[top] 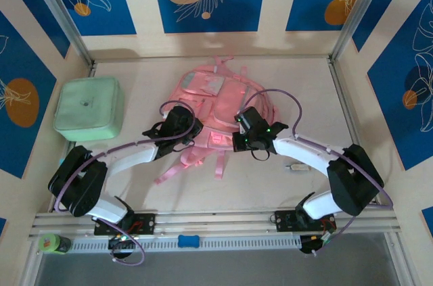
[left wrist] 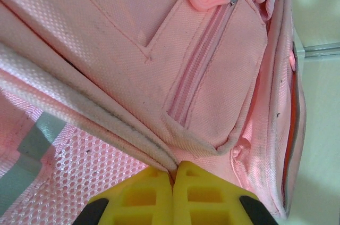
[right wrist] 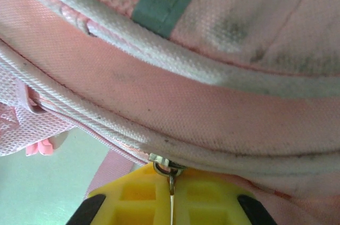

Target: Pack books, pencil case, and school supplies into a backpack

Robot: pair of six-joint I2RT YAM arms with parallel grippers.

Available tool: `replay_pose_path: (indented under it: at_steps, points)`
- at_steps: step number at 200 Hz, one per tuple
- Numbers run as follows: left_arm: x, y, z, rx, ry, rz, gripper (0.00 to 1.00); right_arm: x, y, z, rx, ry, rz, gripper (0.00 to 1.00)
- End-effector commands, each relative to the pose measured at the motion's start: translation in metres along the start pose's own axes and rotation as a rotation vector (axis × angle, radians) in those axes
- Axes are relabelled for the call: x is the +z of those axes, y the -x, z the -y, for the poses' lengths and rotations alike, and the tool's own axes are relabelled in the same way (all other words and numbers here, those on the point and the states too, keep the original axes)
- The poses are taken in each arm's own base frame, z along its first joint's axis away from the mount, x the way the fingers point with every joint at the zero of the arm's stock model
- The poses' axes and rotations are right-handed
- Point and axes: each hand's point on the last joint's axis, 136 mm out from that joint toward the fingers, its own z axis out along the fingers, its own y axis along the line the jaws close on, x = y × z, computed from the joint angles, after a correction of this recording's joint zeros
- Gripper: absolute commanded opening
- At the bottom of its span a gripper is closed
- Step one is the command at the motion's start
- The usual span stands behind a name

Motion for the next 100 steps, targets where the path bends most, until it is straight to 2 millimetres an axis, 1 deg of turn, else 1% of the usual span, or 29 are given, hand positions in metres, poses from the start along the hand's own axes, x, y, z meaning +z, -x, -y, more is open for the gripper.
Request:
replay_pose_path:
  at_steps: [1, 20, 55, 86, 100]
  points:
    - [-0.001, 0.016, -0.001, 0.025, 0.021, 0.053, 0.0, 0.007, 0.001, 0.004, -0.034, 0.0, -0.013, 0.13]
    - [-0.001, 0.016, 0.002, 0.025, 0.013, 0.05, 0.0, 0.009, 0.008, 0.002, -0.039, 0.003, 0.004, 0.17]
    - [-0.001, 0.016, 0.005, 0.025, 0.005, 0.052, 0.0, 0.017, 0.016, 0.004, -0.045, -0.017, 0.031, 0.24]
    - [0.0, 0.016, 0.006, 0.02, -0.001, 0.048, 0.0, 0.019, 0.023, -0.011, -0.083, 0.004, 0.054, 0.25]
    - [0.0, 0.016, 0.006, 0.019, 0.0, 0.046, 0.0, 0.019, 0.023, -0.019, -0.111, 0.0, 0.066, 0.28]
